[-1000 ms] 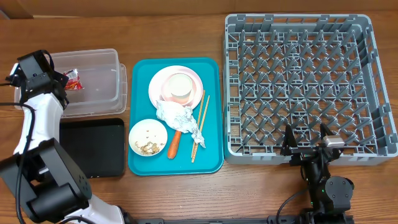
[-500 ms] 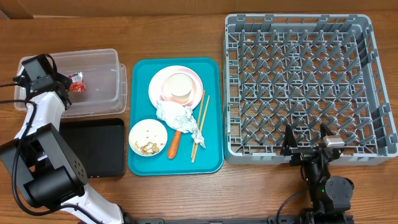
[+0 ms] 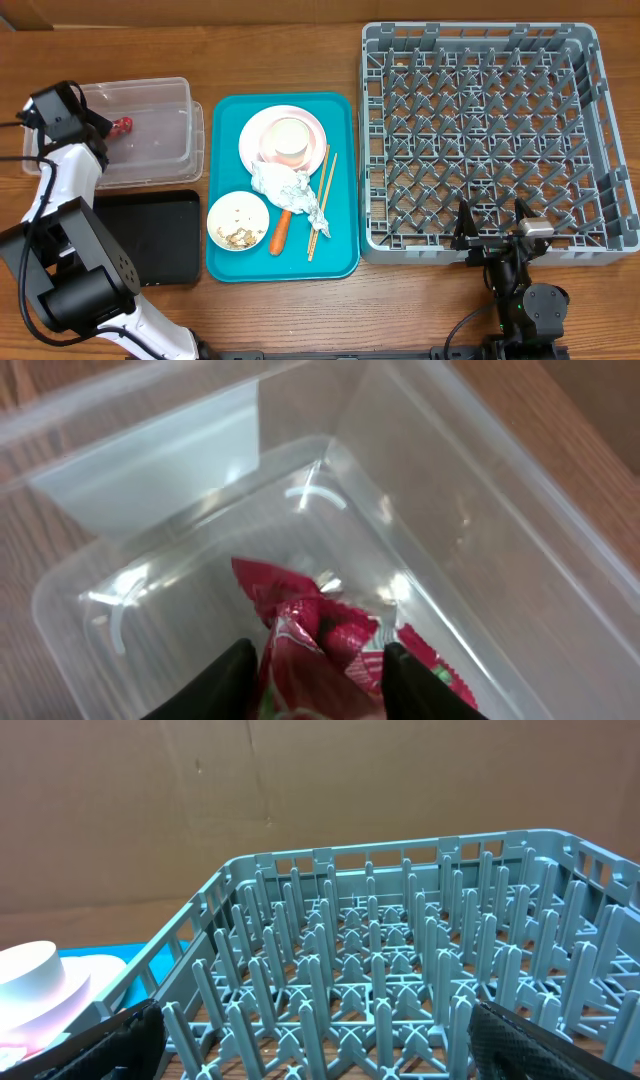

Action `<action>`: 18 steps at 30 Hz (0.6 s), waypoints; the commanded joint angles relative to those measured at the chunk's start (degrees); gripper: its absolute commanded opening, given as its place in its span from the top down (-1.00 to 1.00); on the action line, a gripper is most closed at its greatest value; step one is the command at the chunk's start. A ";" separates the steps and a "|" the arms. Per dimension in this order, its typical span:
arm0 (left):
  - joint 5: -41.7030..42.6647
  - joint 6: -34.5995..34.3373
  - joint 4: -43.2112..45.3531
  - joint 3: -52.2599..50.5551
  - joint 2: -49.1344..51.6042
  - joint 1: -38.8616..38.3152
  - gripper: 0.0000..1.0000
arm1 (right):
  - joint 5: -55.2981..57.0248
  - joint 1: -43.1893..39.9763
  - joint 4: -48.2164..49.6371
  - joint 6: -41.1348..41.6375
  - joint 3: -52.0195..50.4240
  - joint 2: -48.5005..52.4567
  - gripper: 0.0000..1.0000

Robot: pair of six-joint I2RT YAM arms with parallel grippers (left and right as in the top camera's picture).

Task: Sort waste into correct bins and load items into the dishwasher
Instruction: 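Carry the red wrapper left and drop it into the clear bin, then move the left gripper back to the tray and grasp the crumpled tissue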

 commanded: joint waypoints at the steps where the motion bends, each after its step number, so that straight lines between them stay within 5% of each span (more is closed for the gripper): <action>1: -0.61 3.06 -2.43 5.05 -1.44 0.24 -0.01 | -0.13 -0.39 0.42 -0.04 -0.61 -0.68 -1.00; 7: -0.61 3.04 -8.61 9.97 -2.10 0.24 -0.40 | -0.13 -0.39 0.42 -0.04 -0.61 -0.68 -1.00; 12: 1.16 3.08 -18.27 15.04 -2.21 0.22 -0.46 | -0.13 -0.39 0.42 -0.04 -0.61 -0.68 -1.00; 14: 5.35 3.17 -23.71 18.01 -2.64 0.22 -0.72 | -0.13 -0.39 0.42 -0.04 -0.61 -0.68 -1.00; 18: 24.70 7.45 -37.18 25.29 -3.96 0.24 -0.72 | -0.13 -0.39 0.42 -0.04 -0.61 -0.68 -1.00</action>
